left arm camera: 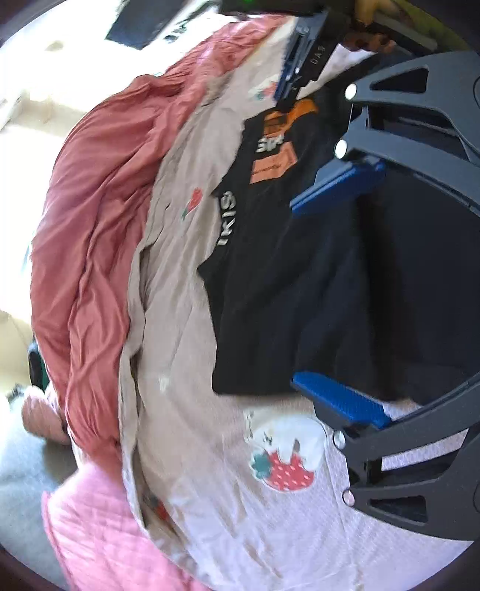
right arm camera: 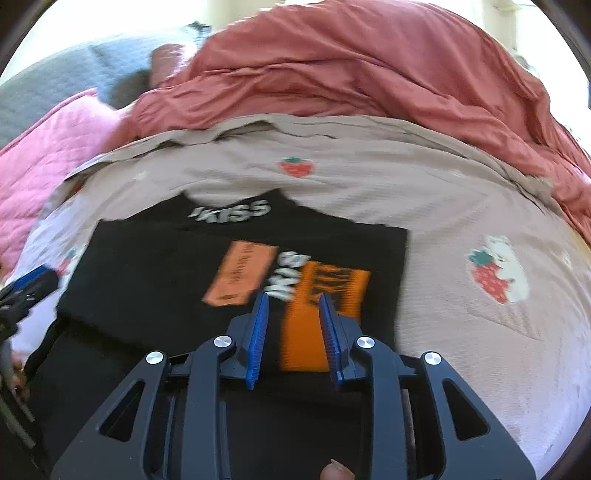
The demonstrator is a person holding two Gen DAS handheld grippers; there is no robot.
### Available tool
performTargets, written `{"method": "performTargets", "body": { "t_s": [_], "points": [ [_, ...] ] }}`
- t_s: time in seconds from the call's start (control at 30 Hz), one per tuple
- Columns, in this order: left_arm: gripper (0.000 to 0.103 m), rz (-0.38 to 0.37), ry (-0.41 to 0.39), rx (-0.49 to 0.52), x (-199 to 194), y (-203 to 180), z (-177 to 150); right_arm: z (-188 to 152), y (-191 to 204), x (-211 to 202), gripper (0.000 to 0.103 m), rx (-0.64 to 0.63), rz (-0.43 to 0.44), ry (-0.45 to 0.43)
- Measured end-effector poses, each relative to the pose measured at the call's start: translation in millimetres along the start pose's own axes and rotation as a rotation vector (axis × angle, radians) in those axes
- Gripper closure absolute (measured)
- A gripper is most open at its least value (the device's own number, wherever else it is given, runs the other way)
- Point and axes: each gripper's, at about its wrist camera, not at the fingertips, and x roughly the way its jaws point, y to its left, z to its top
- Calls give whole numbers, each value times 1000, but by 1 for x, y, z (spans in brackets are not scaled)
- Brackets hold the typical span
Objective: Fold small clothes
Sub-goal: 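Position both open tools over the hem of the folded shirt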
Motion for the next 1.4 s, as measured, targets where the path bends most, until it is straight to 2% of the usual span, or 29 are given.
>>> {"method": "performTargets", "body": {
  "t_s": [0.07, 0.17, 0.27, 0.33, 0.37, 0.47, 0.9, 1.0, 1.2, 1.27, 1.3, 1.37, 1.4],
  "points": [
    [33, 25, 1, 62, 5, -9, -4, -1, 9, 1, 69, -19, 6, 2],
    [35, 15, 34, 100, 15, -14, -9, -3, 20, 9, 69, -29, 22, 20],
    [35, 23, 126, 108, 36, -11, -17, -6, 21, 26, 69, -34, -22, 74],
    [35, 12, 149, 86, 40, -7, -19, -9, 17, 35, 69, -19, -54, 103],
    [35, 7, 147, 82, 40, -6, -19, -11, 13, 40, 68, -7, -79, 127],
    [36, 6, 150, 82, 39, -5, -20, -15, -2, 42, 66, 75, -30, 124],
    [36, 9, 137, 68, 29, -5, -17, -21, -3, 13, 62, 93, -1, 71],
    [36, 11, 127, 60, 24, -5, -15, -25, -4, 5, 51, 95, -5, 60],
    [35, 26, 87, 27, 10, 2, -10, -29, -3, -4, 45, 99, 0, 46],
    [34, 27, 77, 3, 5, 7, -8, -29, -2, -8, 39, 96, -1, 38],
    [33, 26, 74, -6, 3, 9, -8, -30, -1, -10, 34, 97, 0, 31],
    [23, 32, 64, -21, -2, 13, -7, -29, 0, -14, 34, 97, 5, 20],
    [22, 37, 59, -25, -4, 14, -7, -29, 0, -16, 34, 97, 6, 16]
  ]
}}
